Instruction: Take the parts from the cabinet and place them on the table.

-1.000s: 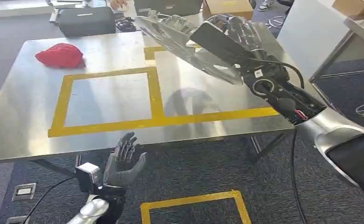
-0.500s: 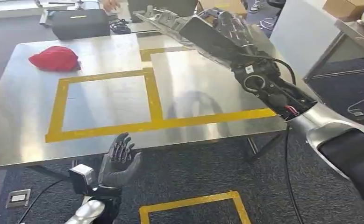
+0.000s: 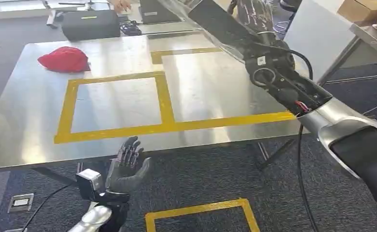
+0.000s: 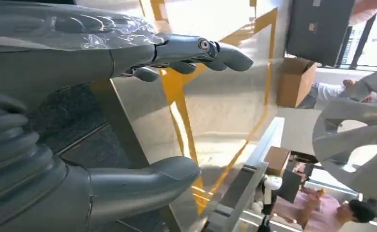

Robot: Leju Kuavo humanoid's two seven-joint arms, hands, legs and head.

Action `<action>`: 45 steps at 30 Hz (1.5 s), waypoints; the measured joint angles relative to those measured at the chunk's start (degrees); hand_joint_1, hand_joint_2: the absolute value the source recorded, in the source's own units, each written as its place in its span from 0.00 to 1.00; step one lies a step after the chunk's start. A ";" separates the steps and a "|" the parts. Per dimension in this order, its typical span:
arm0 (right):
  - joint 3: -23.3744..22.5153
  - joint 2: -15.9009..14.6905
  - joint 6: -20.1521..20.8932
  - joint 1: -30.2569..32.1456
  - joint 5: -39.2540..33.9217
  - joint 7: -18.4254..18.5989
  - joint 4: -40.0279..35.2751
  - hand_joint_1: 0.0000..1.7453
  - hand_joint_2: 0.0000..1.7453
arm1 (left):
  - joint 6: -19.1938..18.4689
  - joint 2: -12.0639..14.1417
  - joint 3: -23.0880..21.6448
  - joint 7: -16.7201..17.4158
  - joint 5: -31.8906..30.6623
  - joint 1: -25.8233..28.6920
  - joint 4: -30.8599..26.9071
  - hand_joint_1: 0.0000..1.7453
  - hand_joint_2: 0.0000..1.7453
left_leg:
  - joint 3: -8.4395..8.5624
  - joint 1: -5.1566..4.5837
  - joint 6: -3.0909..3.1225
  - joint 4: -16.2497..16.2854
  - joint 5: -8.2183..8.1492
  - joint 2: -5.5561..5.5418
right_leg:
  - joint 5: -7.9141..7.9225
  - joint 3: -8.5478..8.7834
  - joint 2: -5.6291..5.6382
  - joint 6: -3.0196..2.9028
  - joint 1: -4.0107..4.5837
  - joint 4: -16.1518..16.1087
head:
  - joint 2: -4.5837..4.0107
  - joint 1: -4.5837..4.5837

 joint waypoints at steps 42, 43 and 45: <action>2.80 5.68 -4.50 -5.53 19.60 7.50 20.91 0.00 0.00 | 2.25 -1.31 -0.42 -0.09 1.44 -1.15 0.70 0.00 1.00 | 0.02 0.01 0.04 -0.05 0.11 0.01 | 0.06 -0.01 0.00 -0.02 0.04 0.02 | 0.00 -0.11; 2.80 5.79 -4.32 -5.53 19.71 7.45 21.09 0.00 0.00 | 2.32 -1.33 -0.42 -0.31 1.44 -1.15 0.70 0.00 1.00 | 0.02 0.01 0.04 -0.05 0.11 0.01 | 0.06 -0.01 0.00 -0.02 0.04 0.02 | 0.00 -0.11; 2.78 6.06 -4.17 -5.57 20.09 7.34 21.42 0.00 0.00 | 2.51 -1.33 -0.42 -0.81 1.24 -1.05 0.70 0.00 1.00 | 0.02 0.01 0.04 -0.05 0.11 0.01 | 0.06 -0.01 0.01 -0.02 0.04 0.02 | 0.00 -0.13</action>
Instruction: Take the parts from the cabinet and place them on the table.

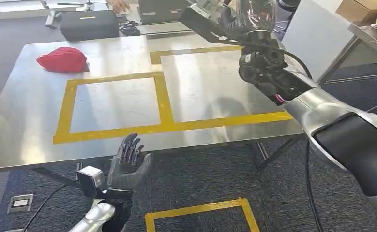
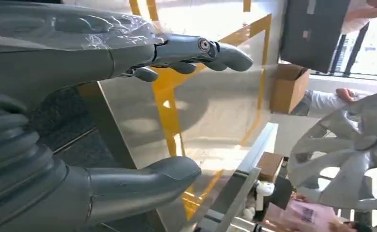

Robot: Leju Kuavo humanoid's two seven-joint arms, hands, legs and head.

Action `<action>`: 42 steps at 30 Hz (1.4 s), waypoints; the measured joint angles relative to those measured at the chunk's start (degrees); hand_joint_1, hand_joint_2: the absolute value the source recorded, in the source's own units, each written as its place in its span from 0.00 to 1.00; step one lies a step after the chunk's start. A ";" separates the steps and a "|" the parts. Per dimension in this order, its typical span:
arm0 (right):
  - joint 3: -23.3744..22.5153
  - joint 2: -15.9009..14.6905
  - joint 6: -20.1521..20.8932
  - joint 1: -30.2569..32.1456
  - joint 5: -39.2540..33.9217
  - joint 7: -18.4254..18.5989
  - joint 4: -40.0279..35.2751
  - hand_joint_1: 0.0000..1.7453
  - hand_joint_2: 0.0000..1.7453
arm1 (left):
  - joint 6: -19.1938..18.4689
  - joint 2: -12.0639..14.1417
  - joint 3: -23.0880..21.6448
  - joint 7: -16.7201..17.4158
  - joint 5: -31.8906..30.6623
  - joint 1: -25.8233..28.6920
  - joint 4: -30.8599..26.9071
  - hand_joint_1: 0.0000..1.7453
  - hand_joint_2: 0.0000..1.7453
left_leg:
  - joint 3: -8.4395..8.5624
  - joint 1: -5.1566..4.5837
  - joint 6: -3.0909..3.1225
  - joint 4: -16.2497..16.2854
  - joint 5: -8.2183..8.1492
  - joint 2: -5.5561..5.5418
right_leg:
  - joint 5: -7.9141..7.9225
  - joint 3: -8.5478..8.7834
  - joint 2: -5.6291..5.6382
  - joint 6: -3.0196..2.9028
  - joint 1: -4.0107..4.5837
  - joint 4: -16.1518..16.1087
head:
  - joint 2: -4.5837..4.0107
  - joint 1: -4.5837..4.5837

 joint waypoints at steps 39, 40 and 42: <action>-0.07 1.33 0.41 -0.81 -6.56 -5.00 1.09 0.00 0.00 | 0.24 1.05 -0.02 -0.52 0.13 1.33 -1.29 0.00 0.00 | 0.19 0.01 0.05 -0.01 0.04 0.02 | 0.01 0.18 0.00 -0.01 0.01 -0.01 | 0.00 0.00; -0.09 1.33 0.41 -0.79 -7.15 -5.35 1.09 0.00 0.00 | 0.26 1.05 -0.02 -0.52 0.17 1.33 -1.29 0.00 0.00 | 0.19 0.01 0.05 0.00 0.04 0.02 | 0.01 0.18 0.00 -0.01 0.01 -0.01 | 0.00 -0.02; -0.22 1.33 0.41 -0.65 -8.31 -5.97 0.89 0.00 0.00 | 0.39 1.09 -0.02 -0.52 0.22 1.32 -1.29 0.00 0.00 | 0.20 0.01 0.05 0.00 0.04 0.02 | 0.01 0.18 0.01 -0.01 0.00 -0.01 | 0.00 -0.02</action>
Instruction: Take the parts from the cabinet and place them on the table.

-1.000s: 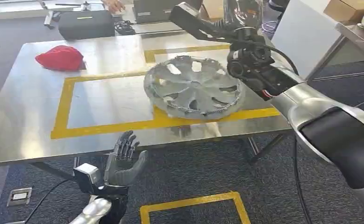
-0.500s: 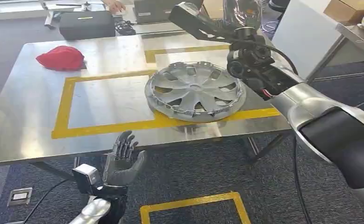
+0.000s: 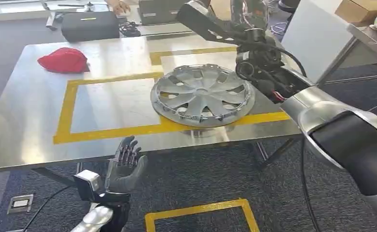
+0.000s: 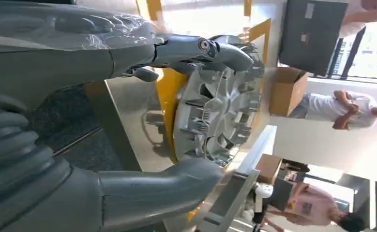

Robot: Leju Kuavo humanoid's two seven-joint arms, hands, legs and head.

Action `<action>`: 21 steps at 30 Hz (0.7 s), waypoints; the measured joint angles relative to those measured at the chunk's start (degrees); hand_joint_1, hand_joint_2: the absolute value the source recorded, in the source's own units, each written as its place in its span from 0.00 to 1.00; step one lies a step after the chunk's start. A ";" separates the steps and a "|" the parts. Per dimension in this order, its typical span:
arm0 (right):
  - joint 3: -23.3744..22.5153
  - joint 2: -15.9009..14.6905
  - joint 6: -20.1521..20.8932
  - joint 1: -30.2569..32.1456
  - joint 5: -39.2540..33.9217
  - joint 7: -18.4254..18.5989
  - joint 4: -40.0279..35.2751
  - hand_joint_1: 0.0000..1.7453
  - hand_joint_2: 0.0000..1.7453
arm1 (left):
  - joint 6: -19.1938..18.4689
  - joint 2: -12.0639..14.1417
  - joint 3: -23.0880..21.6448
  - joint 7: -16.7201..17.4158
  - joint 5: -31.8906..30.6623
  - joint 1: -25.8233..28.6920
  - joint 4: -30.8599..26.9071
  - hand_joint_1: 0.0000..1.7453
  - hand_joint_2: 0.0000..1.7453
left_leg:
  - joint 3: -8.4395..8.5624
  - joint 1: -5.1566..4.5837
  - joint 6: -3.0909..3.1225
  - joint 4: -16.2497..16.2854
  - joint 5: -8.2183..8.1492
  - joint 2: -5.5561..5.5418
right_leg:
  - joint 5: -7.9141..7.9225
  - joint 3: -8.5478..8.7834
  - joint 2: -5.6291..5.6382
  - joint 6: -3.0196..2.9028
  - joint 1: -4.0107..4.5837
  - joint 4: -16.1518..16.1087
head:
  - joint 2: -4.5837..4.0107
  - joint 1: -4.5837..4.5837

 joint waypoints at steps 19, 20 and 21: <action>-2.47 -6.03 -2.21 7.77 -13.90 -1.99 -14.46 0.00 0.00 | 1.70 1.27 0.04 0.02 0.33 0.46 -0.06 0.00 0.00 | 0.13 0.00 0.00 0.02 -0.01 0.05 | 0.00 0.06 0.02 0.00 -0.02 -0.03 | 0.02 0.06; -2.60 -6.38 -2.43 8.23 -14.38 -2.05 -15.20 0.00 0.00 | 1.79 1.31 0.04 0.02 0.33 0.52 -0.11 0.00 0.00 | 0.14 0.00 0.00 0.02 -0.01 0.05 | 0.00 0.06 0.02 0.00 -0.02 -0.03 | 0.00 0.07; -2.93 -7.56 -3.04 9.67 -16.12 -2.27 -17.41 0.00 0.00 | 2.20 1.46 0.13 0.02 0.33 0.77 -0.35 0.00 0.00 | 0.14 0.00 0.00 0.02 -0.01 0.04 | 0.00 0.07 0.02 0.00 -0.03 -0.04 | 0.00 0.07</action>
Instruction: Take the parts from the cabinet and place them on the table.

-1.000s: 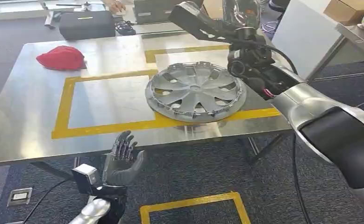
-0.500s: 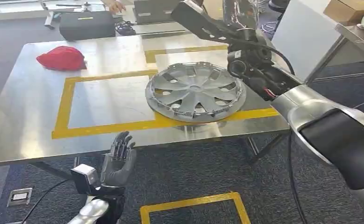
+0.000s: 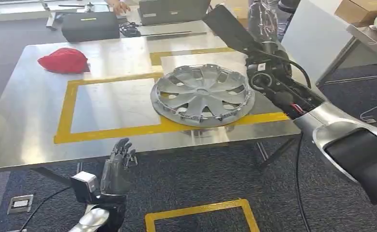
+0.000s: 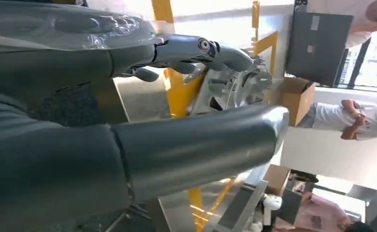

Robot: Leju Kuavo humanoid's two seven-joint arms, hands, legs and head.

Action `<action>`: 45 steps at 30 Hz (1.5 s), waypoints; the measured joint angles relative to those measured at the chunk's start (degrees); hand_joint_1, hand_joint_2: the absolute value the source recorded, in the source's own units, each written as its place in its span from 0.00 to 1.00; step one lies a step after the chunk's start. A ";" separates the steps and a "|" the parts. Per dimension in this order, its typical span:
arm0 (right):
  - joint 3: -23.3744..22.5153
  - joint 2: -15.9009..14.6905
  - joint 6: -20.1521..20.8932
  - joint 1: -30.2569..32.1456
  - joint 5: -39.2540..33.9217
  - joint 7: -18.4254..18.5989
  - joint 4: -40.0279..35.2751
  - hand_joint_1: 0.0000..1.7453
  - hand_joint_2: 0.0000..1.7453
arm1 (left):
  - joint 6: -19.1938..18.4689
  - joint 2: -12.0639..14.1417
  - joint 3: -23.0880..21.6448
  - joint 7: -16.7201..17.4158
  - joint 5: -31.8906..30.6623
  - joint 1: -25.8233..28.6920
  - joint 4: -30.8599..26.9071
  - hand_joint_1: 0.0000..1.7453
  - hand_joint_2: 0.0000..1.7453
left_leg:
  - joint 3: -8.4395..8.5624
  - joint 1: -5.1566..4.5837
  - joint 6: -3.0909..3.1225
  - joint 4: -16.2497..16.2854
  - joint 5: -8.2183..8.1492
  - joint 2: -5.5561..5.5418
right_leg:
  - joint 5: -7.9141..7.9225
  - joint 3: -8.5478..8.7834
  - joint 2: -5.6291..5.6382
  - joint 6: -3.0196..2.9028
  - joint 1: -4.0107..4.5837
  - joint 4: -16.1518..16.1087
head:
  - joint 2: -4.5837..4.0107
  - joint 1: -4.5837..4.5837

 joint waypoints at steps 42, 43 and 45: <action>-5.75 -5.64 2.32 28.87 -15.22 -10.54 -32.33 0.00 0.00 | 6.17 3.15 2.73 2.14 -2.18 2.91 -7.52 0.00 0.00 | 0.05 0.00 -0.01 -0.07 -0.02 0.01 | -0.01 0.09 -0.03 -0.01 0.02 -0.01 | 0.00 -0.04; -5.95 -5.62 2.34 29.17 -15.22 -10.58 -32.60 0.00 0.00 | 6.17 3.15 2.89 2.23 -2.23 2.90 -7.65 0.00 0.00 | 0.05 0.00 -0.01 -0.07 -0.02 0.01 | -0.01 0.09 -0.03 -0.01 0.02 -0.01 | 0.00 -0.09; -6.23 -5.60 2.43 29.65 -15.20 -10.56 -33.08 0.00 0.00 | 6.17 3.15 2.93 2.56 -2.23 2.72 -7.72 0.00 0.00 | 0.05 0.00 -0.01 -0.07 -0.02 0.01 | -0.01 0.09 -0.03 -0.01 0.02 -0.01 | 0.02 -0.04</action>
